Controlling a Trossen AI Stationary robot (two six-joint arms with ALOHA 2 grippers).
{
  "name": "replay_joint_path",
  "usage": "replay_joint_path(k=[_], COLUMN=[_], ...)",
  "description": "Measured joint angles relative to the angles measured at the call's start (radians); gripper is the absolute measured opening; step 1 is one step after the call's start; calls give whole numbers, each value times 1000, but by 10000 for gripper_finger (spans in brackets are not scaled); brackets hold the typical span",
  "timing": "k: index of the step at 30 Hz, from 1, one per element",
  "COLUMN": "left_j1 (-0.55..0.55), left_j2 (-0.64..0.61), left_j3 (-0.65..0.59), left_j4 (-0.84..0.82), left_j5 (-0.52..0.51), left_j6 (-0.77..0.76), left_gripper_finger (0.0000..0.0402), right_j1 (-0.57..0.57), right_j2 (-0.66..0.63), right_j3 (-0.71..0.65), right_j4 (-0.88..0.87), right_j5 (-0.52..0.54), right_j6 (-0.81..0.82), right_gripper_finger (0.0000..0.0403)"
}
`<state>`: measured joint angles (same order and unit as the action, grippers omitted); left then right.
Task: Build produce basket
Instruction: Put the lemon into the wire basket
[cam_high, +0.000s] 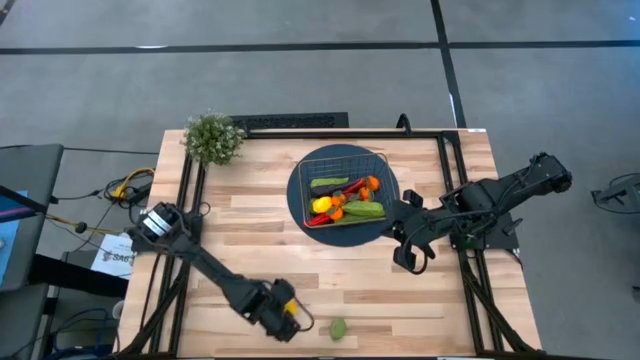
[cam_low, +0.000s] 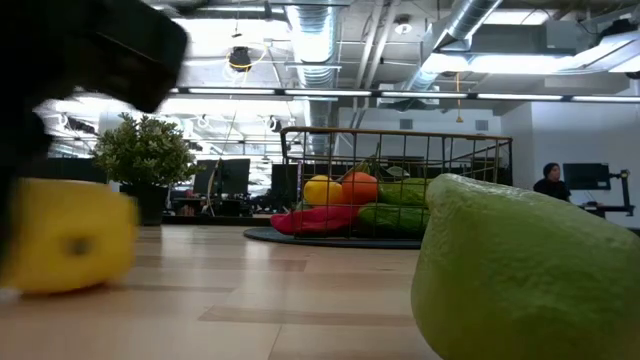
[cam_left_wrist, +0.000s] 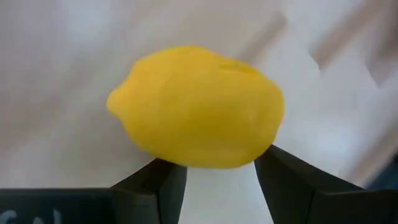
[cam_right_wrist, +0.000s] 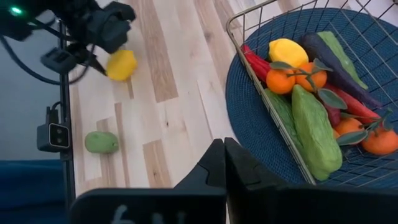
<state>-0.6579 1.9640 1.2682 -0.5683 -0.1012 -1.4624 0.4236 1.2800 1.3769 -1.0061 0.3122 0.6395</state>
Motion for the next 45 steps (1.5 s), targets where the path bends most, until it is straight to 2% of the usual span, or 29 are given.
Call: replay_joint_path(k=[6, 9, 15, 18, 25, 29, 34, 40, 45], left_j1=[85, 98, 95, 98, 112, 172, 240, 238, 238], left_j2=[-5, -17, -52, -53, -55, -54, -54, -54, -54], left_j3=[1, 24, 185, 247, 237, 214, 215, 215, 215], left_j4=[-37, -66, -302, -369, -463, -468, -366, -320, -254], left_j5=[3, 17, 12, -3, -124, -119, -28, 12, 42], left_j6=[190, 370, 896, 1154, 1693, 1782, 1842, 2030, 2014], left_gripper_finger=[176, 176, 176, 176, 176, 176, 176, 176, 179], right_j1=[0, 0, -1, -8, -23, -37, -52, -62, -62], right_j2=[0, 0, 0, 0, 0, 0, 0, 1, 1], right_j3=[0, 0, 0, 0, 0, 0, 0, 0, 0], right_j4=[0, 0, 0, 0, -1, 0, 12, 27, 29], right_j5=[-17, -42, -53, -53, -53, -51, -51, -50, -30], right_j6=[8, 10, 12, 32, 81, 124, 159, 198, 243], right_gripper_finger=[6, 6, 6, 6, 6, 6, 6, 6, 6])
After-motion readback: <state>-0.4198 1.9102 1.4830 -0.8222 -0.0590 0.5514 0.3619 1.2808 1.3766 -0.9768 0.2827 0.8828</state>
